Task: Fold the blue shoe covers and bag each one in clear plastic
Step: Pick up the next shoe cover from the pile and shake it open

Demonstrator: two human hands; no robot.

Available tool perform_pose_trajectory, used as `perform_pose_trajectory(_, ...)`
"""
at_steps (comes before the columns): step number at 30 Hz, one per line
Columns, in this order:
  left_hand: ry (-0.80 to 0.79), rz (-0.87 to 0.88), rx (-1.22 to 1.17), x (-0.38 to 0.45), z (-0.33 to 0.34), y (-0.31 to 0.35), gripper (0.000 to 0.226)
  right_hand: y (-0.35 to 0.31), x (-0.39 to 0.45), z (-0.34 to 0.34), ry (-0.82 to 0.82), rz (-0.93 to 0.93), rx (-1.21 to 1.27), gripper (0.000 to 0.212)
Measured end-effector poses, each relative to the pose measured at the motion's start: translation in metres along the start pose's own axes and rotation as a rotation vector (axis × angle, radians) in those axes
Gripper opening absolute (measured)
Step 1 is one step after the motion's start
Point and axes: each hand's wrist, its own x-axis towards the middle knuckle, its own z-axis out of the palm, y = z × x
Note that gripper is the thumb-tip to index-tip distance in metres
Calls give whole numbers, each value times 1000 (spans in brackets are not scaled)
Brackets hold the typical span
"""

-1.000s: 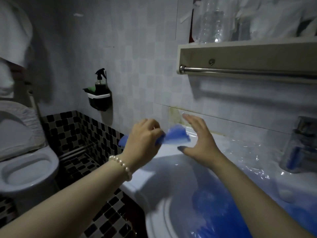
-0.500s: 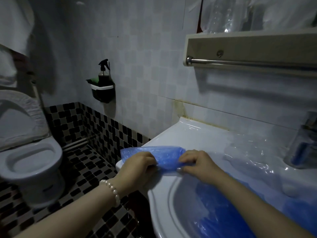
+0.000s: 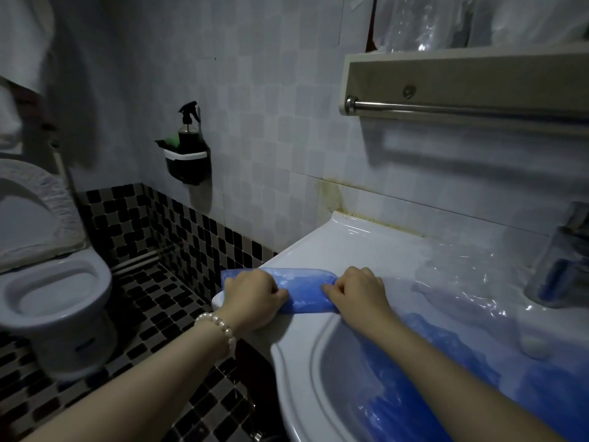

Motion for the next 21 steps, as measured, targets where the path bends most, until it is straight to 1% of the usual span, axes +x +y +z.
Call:
perform_pose_trajectory(1, 45, 28, 89, -1, -1, 0, 37, -1, -1, 0, 24, -40, -48, 36)
perform_pose_trajectory(3, 151, 130, 215, -4, -1, -3, 26, 0, -1, 4, 167, -140, -22, 22)
perform_pose_trajectory(4, 216, 201, 231, -2, 2, -7, 25, 2, 0, 7, 242, -179, 35, 15)
perform_pose_trajectory(5, 272, 276, 220, 1, 3, -11, 32, 4, 2, 8, 277, -201, 110, 15)
perform_pose_trajectory(6, 296, 352, 191, 4, 4, -14, 42, 7, 4, 9, 253, -210, 182, 27)
perform_pose_trajectory(7, 301, 431, 156, 9, 3, -14, 49, 9, 7, 10, 169, -212, 268, 42)
perform_pose_trajectory(8, 238, 480, 121, 13, 2, -12, 54, 9, 10, 10, 61, -193, 379, 55)
perform_pose_trajectory(9, 161, 494, 70, 15, -1, -9, 58, 8, 11, 10, -25, -159, 503, 62)
perform_pose_trajectory(10, 51, 462, -19, 17, -4, -6, 60, 8, 12, 12, -77, -120, 625, 65)
perform_pose_trajectory(12, -156, 347, -229, 20, -6, -3, 62, 7, 12, 16, -74, -41, 757, 64)
perform_pose_trajectory(13, -199, 302, -336, 20, -5, -3, 61, 7, 12, 17, -49, -9, 772, 62)
perform_pose_trajectory(14, -212, 271, -417, 19, -4, -4, 59, 7, 12, 17, -23, 9, 782, 59)
perform_pose_trajectory(16, -163, 257, -501, 16, -4, -6, 55, 6, 12, 16, 10, 4, 796, 51)
perform_pose_trajectory(19, -35, 337, -458, 12, -4, -9, 51, 2, 11, 14, 12, 12, 814, 31)
perform_pose_trajectory(21, 9, 391, -394, 10, -3, -10, 46, 0, 10, 13, 47, 19, 811, 27)
